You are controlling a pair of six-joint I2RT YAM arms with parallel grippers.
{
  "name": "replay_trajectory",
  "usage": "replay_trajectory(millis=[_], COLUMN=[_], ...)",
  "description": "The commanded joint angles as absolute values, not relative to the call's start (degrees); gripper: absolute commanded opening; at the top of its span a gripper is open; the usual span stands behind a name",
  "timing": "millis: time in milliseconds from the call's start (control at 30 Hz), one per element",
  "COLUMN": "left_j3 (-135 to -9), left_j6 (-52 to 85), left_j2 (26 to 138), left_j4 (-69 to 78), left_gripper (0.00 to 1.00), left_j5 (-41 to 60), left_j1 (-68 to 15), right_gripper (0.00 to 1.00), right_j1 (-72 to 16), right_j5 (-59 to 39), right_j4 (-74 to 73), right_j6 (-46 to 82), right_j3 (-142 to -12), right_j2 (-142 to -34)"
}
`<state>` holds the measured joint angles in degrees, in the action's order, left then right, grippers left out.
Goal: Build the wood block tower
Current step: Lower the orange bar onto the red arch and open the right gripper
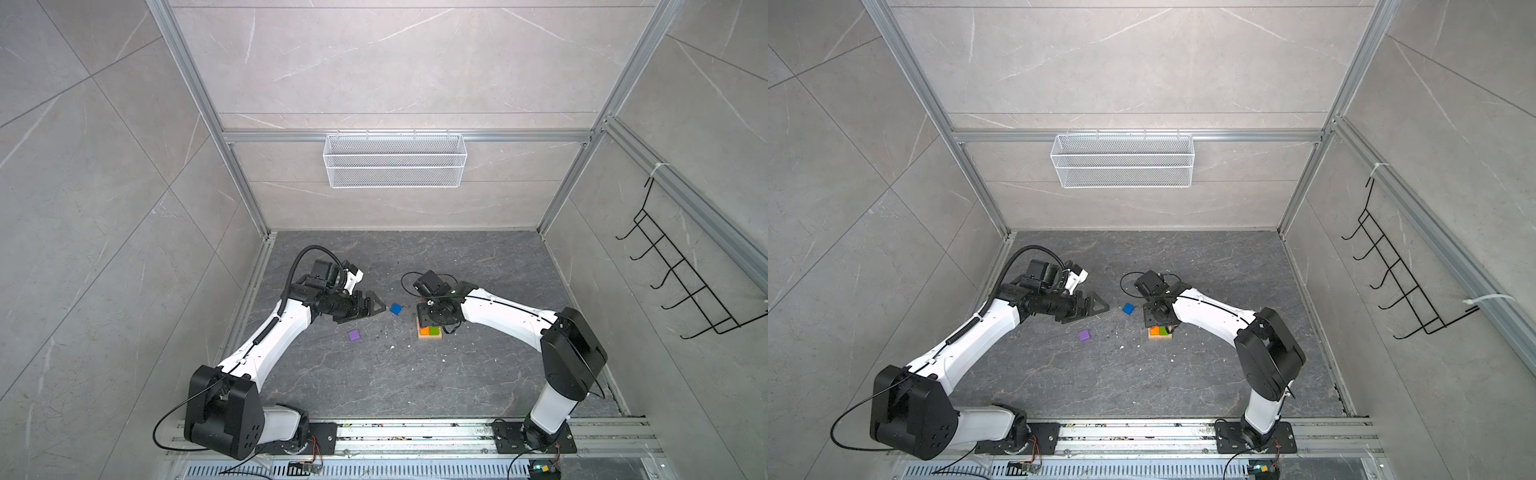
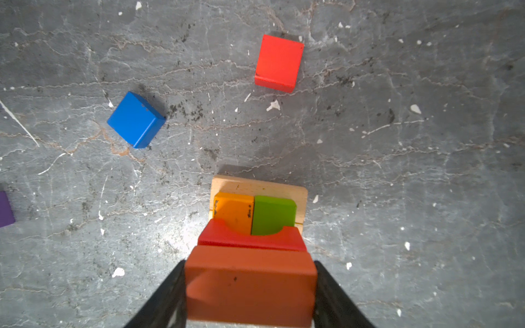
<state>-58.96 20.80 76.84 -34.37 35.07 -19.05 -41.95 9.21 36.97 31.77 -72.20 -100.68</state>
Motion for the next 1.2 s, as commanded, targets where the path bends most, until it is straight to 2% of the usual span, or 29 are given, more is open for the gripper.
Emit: replay_trajectory(millis=[0,267,733,933,1067,1167], left_j3=[-58.98,-58.89,-58.89,-58.8,-58.72,-58.85], left_j6=[20.83,20.83,20.76,20.82,21.01,21.09], left_j2=[75.54,75.42,75.39,75.37,75.63,76.35], left_j4=[-33.79,-33.8,-33.77,-33.86,-34.1,-35.47], left_gripper=[0.95,0.95,0.95,0.95,0.95,0.95], left_j5=[36.38,36.31,36.39,36.19,35.22,32.37], left_j1=[-19.25,-19.25,-19.25,-19.25,-19.25,-19.25], right_gripper=[0.36,0.41,0.61,0.75,0.87,0.91], right_j1=[-42.44,-42.61,-42.9,-42.89,-42.98,-42.98], right_j5=[9.89,9.84,10.68,11.07,11.04,10.85], right_j4=[37.18,37.95,38.8,39.0,38.94,38.43], right_j6=[32.61,32.62,32.99,33.03,32.71,32.1], right_j3=[-72.31,-73.17,-73.79,-73.96,-73.79,-73.38], right_j2=[-101.74,-102.72,-102.94,-102.65,-101.71,-100.29])
